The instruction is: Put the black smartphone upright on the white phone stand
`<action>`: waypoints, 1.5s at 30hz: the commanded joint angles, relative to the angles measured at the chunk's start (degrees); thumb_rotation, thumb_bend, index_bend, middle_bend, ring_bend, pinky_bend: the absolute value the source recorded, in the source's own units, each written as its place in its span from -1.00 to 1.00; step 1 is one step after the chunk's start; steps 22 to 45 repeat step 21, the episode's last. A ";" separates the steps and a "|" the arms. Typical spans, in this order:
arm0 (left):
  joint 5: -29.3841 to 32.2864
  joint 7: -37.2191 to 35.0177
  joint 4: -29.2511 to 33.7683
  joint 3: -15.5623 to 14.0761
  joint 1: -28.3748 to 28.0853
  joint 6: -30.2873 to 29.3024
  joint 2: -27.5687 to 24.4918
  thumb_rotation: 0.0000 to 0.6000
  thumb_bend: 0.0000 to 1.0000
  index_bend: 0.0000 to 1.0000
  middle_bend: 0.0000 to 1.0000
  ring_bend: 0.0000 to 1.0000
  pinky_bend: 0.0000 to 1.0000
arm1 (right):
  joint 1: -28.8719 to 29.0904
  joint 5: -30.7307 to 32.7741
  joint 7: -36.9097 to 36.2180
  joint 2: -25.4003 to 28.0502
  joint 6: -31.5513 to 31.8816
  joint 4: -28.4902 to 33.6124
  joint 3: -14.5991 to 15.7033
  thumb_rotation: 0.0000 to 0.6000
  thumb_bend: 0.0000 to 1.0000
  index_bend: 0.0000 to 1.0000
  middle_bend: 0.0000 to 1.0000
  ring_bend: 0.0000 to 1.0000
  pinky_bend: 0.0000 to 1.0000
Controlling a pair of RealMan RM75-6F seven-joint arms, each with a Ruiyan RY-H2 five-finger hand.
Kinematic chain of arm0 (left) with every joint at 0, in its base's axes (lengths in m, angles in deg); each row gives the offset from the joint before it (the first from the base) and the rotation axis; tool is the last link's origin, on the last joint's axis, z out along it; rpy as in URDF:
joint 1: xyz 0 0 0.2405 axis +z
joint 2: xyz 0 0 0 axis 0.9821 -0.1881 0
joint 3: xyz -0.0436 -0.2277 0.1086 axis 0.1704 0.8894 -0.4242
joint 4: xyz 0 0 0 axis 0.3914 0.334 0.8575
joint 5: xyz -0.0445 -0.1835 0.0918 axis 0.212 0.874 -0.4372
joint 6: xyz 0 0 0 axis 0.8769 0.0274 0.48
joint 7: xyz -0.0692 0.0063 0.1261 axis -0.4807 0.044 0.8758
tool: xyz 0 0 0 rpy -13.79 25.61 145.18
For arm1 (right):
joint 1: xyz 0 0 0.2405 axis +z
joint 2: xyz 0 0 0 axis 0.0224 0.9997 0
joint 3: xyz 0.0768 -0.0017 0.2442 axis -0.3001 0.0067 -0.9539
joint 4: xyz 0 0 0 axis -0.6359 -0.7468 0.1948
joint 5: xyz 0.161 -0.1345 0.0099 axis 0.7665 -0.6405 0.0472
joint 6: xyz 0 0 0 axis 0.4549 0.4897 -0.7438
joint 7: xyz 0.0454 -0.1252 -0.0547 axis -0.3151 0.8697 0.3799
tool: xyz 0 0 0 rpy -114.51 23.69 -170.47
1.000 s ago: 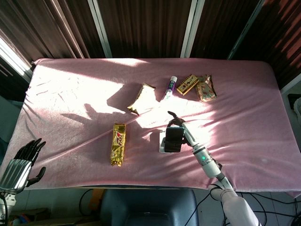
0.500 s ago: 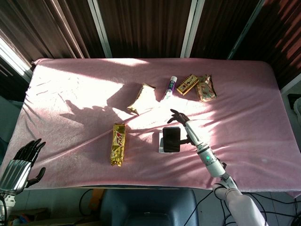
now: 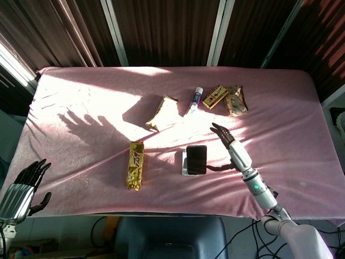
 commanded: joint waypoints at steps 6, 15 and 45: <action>0.13 0.09 0.00 0.14 0.18 -0.33 0.06 1.00 -0.23 -1.00 -0.98 -0.96 -0.71 | -15.60 1.94 48.22 29.77 1.94 44.14 9.72 0.92 -0.78 -1.00 -1.00 -1.00 -1.00; 0.35 0.59 -0.13 0.34 0.47 -0.82 0.32 1.00 -0.23 -1.00 -0.98 -0.96 -0.71 | -21.51 4.90 66.04 34.58 3.52 57.56 9.28 1.00 -0.78 -1.00 -1.00 -1.00 -1.00; 0.34 1.31 -0.06 0.13 0.51 -0.47 0.42 1.00 -0.23 -1.00 -0.98 -0.96 -0.71 | -22.20 4.06 66.46 35.04 2.18 57.76 8.30 1.00 -0.78 -1.00 -1.00 -1.00 -1.00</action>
